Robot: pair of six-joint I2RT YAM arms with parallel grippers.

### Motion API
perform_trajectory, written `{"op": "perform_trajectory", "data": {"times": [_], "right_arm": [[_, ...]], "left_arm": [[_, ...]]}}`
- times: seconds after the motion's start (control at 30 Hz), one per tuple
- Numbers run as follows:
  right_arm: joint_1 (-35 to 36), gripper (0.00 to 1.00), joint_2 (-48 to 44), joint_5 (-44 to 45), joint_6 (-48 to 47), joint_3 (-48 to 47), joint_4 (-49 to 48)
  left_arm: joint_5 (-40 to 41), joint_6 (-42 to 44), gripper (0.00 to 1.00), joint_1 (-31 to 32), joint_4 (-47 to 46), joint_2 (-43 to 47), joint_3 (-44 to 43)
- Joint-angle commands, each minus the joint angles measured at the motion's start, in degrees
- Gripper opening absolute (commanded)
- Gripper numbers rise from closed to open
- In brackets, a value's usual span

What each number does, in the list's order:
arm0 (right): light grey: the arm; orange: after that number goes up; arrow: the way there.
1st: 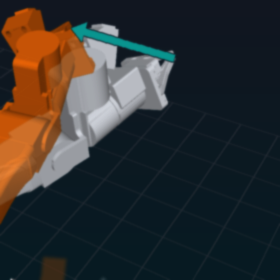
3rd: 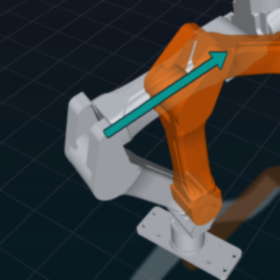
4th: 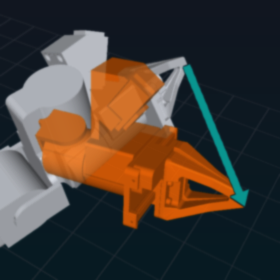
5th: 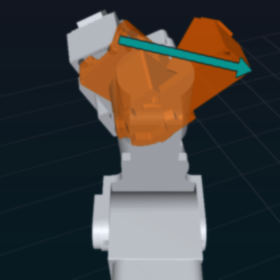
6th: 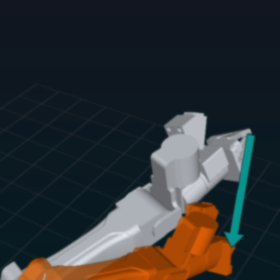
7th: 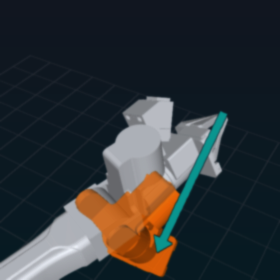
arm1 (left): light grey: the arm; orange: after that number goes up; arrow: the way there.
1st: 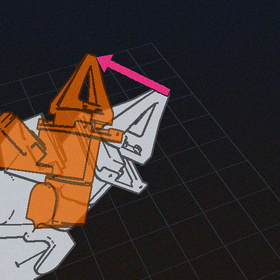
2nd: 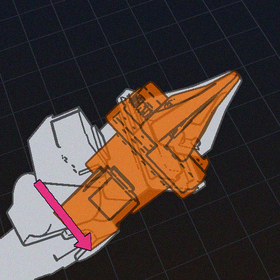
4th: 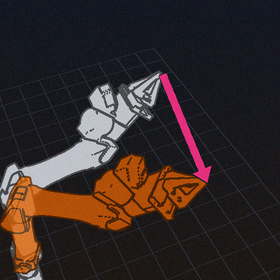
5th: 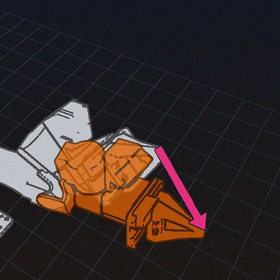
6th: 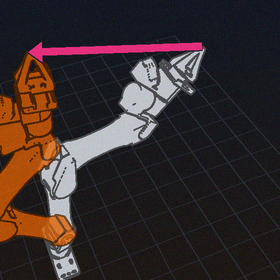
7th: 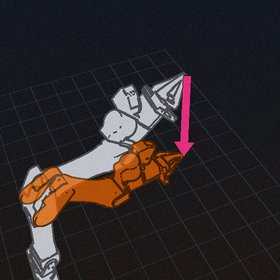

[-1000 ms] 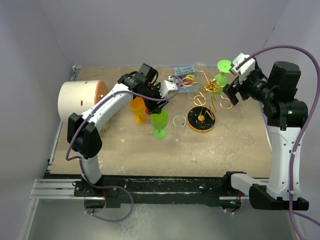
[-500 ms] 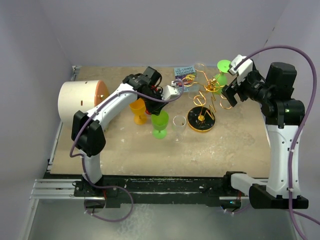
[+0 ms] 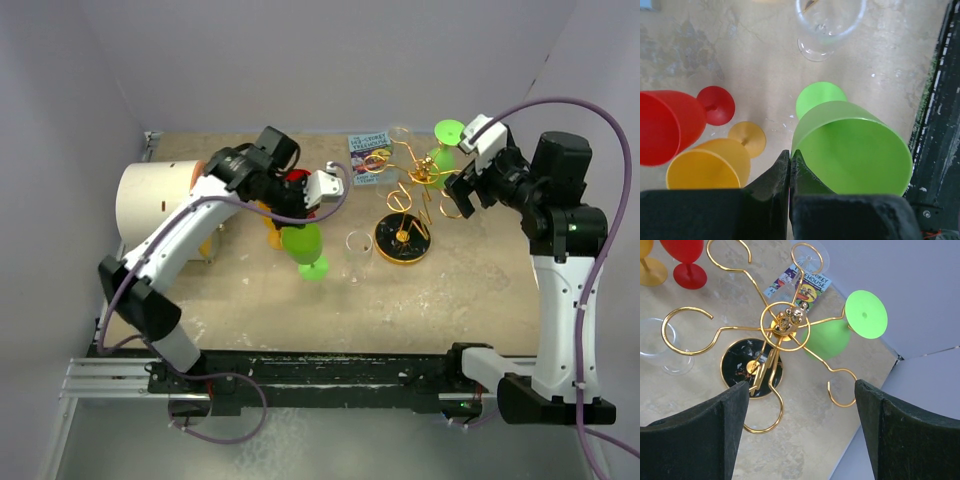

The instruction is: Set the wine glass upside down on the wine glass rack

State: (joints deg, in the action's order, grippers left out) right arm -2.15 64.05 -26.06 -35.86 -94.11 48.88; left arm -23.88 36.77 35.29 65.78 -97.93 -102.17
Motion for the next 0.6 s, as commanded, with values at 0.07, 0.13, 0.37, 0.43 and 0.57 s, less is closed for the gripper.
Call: {"op": "perform_trajectory", "data": {"times": [0.07, 0.13, 0.37, 0.43, 0.57], "right_arm": [[-0.48, 0.89, -1.22, -1.06, 2.98, -0.22, -0.56], [-0.48, 0.89, -0.92, -2.09, 3.21, -0.73, 0.58], [-0.48, 0.87, 1.94, -1.25, 8.46, -4.93, 5.36], [-0.48, 0.87, 0.71, -1.57, 10.25, -4.41, 4.72], [-0.57, 0.87, -1.51, -1.39, 11.46, -2.3, 3.81]], "left_arm": [[-5.71, 2.73, 0.0, 0.09, 5.93, 13.93, 1.35], [-6.87, 2.71, 0.0, -0.14, 6.62, 18.35, 3.03], [-14.89, 1.88, 0.0, -6.52, 7.74, 28.8, 4.42], [-18.08, -0.08, 0.0, -8.96, 6.99, 30.8, 3.65], [-21.68, -4.93, 0.0, -13.45, 4.26, 33.27, 3.56]]}}
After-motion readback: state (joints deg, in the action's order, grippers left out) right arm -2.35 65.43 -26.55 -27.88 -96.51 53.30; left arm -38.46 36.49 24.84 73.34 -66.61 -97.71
